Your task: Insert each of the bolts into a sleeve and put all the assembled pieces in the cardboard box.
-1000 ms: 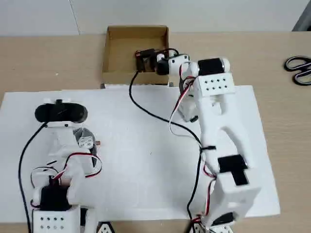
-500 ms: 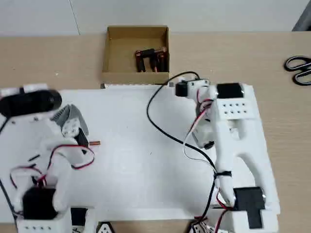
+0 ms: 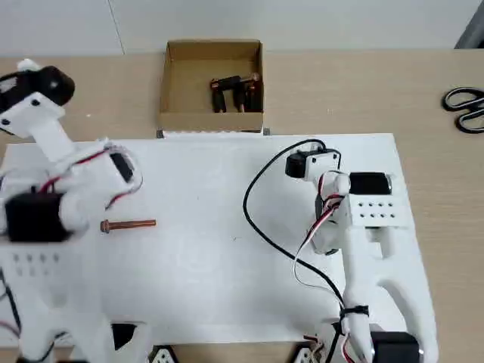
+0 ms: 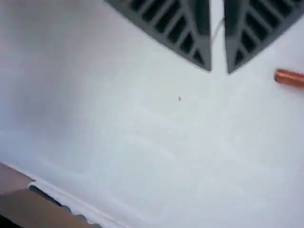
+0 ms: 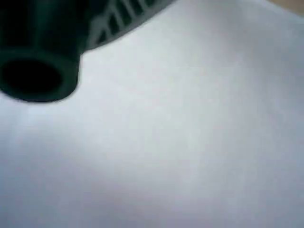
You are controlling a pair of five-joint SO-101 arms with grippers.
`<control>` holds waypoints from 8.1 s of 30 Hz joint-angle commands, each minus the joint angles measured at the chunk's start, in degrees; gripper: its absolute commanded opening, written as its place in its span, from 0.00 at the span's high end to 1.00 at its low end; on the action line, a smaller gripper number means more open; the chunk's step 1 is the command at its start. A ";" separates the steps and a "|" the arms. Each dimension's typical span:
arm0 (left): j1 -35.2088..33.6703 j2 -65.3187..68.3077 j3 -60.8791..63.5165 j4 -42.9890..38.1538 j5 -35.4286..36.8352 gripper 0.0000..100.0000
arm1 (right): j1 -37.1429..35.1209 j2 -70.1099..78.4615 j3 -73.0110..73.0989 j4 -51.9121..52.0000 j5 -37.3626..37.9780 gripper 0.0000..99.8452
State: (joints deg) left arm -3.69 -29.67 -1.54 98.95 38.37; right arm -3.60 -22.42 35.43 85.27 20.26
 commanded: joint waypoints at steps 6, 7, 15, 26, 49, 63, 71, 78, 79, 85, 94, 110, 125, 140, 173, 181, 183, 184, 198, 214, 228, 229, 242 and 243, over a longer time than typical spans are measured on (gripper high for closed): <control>-0.18 2.11 -1.63 1.14 16.88 0.99 | 0.40 -2.24 2.55 -3.74 1.67 1.00; -0.26 2.11 -0.22 1.14 18.73 0.99 | 0.40 -2.24 2.73 -3.74 1.67 1.00; -2.37 2.02 17.89 -0.18 27.96 0.99 | 0.48 -2.24 3.08 -5.05 1.49 1.00; -12.31 2.11 30.02 -13.19 25.41 0.99 | 9.45 -2.24 6.51 -9.27 3.34 1.00; -13.71 23.74 32.31 -25.05 23.47 0.87 | 10.15 -2.77 11.43 -12.44 4.04 1.00; -14.51 27.43 32.40 -31.03 23.47 0.87 | 10.15 -2.77 11.34 -12.44 3.69 1.00; -18.46 27.52 35.30 -36.57 23.47 0.87 | 10.15 -2.77 11.34 -12.44 3.69 1.00; -17.41 27.60 37.41 -37.10 23.47 0.94 | 10.15 -2.77 11.34 -12.44 3.87 1.00; -17.49 27.60 37.41 -37.10 23.47 0.97 | 10.15 -2.77 11.34 -12.44 3.96 1.00; -17.49 27.52 37.32 -37.10 23.47 0.99 | 10.15 -2.77 11.34 -12.44 3.96 1.00; -17.32 26.90 31.69 -32.09 22.51 0.99 | 4.70 -3.03 7.65 -9.01 3.60 1.00; -17.23 26.90 -4.35 -2.64 7.03 0.99 | -4.70 -27.03 0.88 3.91 3.87 0.99; -2.37 18.11 -17.19 -0.35 2.29 0.99 | -4.70 -41.89 10.46 -10.95 3.78 1.00; 11.34 5.98 -12.26 -0.53 -8.53 0.99 | -13.32 -49.80 28.31 -25.71 -15.30 1.00; 18.64 -74.73 75.47 -44.40 -8.88 0.99 | -36.97 -50.24 42.99 -49.27 -23.47 1.00; 18.64 -74.20 75.91 -51.08 1.67 0.99 | -39.60 -50.24 45.71 -52.53 -23.38 1.00; 18.64 -74.02 76.00 -51.34 2.81 0.99 | -39.60 -50.24 45.89 -54.11 -23.30 1.00; 18.64 -74.02 76.09 -51.25 2.99 0.99 | -40.04 -50.24 45.89 -54.73 -23.21 1.00; 18.73 -74.20 80.84 -51.34 3.08 0.99 | -44.53 -52.79 44.48 -54.90 -23.12 1.00; 19.78 -74.02 81.71 -51.34 3.16 0.99 | -46.02 -62.99 46.07 -47.25 -23.12 1.00; 23.12 -74.02 80.31 -49.76 2.90 0.99 | -45.93 -63.08 47.47 -47.34 -23.12 1.00; 23.30 -74.02 80.31 -48.79 2.90 0.99 | -45.93 -63.08 47.38 -47.34 -23.12 1.00; 31.74 -73.93 80.48 -39.91 -2.99 0.99 | -46.02 -63.08 45.54 -47.34 -23.12 1.00; 31.82 -73.93 80.66 -39.82 -3.87 0.99 | -46.02 -63.08 45.45 -47.34 -23.12 1.00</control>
State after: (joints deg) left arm 26.81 -103.34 80.31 58.95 36.26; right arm -49.14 -84.57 83.60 38.24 -2.86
